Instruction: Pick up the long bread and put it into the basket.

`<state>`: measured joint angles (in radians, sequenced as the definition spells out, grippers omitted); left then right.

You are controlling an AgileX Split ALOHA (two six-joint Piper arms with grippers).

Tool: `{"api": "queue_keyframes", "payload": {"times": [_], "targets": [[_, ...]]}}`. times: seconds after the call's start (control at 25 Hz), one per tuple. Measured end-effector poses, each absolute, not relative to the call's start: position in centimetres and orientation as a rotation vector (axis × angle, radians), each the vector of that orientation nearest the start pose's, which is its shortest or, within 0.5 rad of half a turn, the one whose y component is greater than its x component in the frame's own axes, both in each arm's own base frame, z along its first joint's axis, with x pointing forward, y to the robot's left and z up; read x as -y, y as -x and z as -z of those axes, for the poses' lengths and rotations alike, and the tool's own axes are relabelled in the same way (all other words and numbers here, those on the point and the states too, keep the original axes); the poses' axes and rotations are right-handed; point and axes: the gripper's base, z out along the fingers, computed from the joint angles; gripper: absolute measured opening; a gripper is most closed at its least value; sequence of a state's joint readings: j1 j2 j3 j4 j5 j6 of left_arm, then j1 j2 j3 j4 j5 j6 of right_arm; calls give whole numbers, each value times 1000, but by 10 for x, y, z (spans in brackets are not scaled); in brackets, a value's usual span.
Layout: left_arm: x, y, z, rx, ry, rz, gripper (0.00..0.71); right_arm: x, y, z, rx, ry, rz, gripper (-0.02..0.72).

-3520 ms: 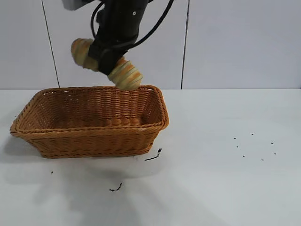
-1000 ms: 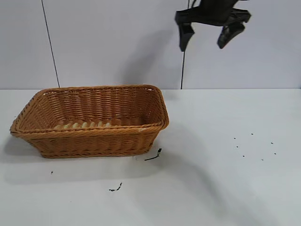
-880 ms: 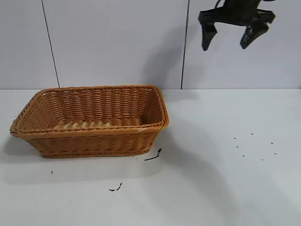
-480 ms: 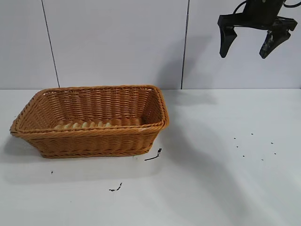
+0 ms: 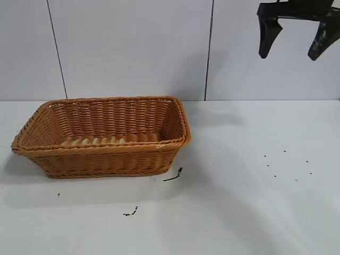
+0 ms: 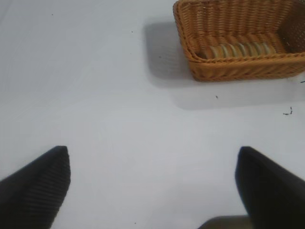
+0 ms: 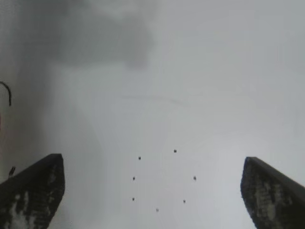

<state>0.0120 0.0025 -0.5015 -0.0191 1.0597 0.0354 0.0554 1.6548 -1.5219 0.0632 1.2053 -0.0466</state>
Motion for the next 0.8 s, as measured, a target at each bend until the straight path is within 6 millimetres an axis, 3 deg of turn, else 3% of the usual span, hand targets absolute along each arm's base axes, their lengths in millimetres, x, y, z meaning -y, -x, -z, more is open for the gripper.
{"api": "queue_keyframes", "payload": {"times": [0.24, 0.36, 0.56, 0.8], "targets": [[2, 5, -278, -2044, -25, -7, 693, -19, -238, -324, -2838, 125, -91, 690], [2, 5, -278, -2044, -25, -7, 693, -16, -188, -312, -2810, 123, -90, 690], [2, 5, -278, -2044, -25, -7, 693, -11, -115, -301, -2590, 122, -84, 690], [2, 5, -278, -2044, -25, -7, 693, -7, -45, -284, -2314, 117, -79, 690]]}}
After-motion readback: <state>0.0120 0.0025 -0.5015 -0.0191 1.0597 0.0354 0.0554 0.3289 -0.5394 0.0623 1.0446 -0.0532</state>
